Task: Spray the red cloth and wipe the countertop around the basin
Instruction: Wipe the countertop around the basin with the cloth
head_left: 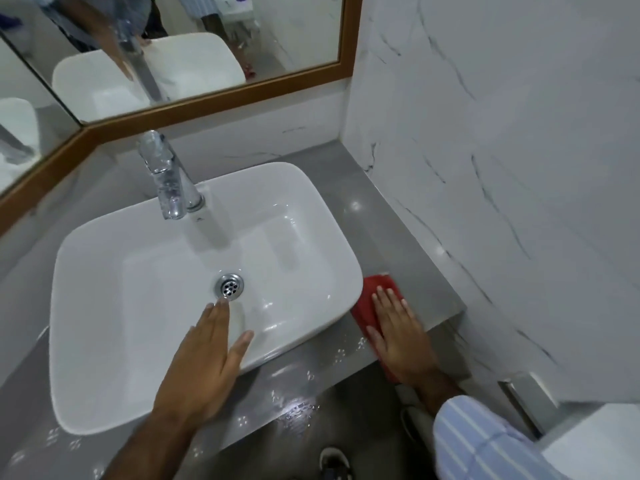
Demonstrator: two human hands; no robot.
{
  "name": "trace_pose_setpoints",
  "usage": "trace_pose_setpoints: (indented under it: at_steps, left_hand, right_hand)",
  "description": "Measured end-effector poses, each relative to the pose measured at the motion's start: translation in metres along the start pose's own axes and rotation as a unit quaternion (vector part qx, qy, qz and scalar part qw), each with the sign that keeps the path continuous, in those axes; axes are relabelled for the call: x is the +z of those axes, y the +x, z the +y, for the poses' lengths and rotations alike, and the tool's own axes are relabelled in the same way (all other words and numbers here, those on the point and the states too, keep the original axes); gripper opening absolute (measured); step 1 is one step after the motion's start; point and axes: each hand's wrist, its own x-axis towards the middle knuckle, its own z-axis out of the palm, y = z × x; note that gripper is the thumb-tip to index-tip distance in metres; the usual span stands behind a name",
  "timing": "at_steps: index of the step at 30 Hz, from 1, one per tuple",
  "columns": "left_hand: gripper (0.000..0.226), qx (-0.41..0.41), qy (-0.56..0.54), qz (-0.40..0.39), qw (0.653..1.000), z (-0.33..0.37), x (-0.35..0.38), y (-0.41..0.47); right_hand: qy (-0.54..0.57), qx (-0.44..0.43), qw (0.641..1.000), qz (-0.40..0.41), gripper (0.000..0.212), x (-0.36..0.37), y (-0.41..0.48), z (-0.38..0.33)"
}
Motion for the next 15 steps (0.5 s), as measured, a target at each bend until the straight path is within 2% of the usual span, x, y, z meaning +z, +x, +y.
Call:
trace_pose_setpoints:
  at_steps: [2, 5, 7, 11, 12, 15]
  left_hand:
    - [0.096, -0.001, 0.014, 0.004, 1.0, -0.013, -0.003, -0.002]
    - [0.105, -0.052, 0.031, 0.028, 0.998, -0.058, -0.017, -0.017]
    - [0.111, -0.089, 0.042, 0.045, 0.994, -0.086, -0.026, -0.03]
    - [0.101, -0.106, 0.06, 0.043, 0.992, -0.11, -0.029, -0.038]
    - [0.103, -0.102, 0.058, 0.038, 0.992, -0.108, -0.029, -0.037]
    - [0.104, -0.106, 0.068, 0.042, 0.991, -0.106, -0.029, -0.037]
  right_hand:
    - [-0.016, 0.018, 1.0, -0.001, 0.07, -0.005, 0.003, 0.021]
    - [-0.006, 0.164, 0.986, 0.034, 0.074, -0.015, 0.009, 0.057]
    - [0.009, 0.186, 0.982, 0.04, 0.078, -0.021, 0.008, 0.065]
    - [0.03, 0.224, 0.97, 0.089, 0.07, -0.006, 0.002, 0.01]
    - [0.036, 0.203, 0.975, 0.084, 0.069, 0.001, -0.004, -0.009]
    - [0.033, 0.048, 0.998, 0.034, 0.069, 0.006, -0.024, -0.022]
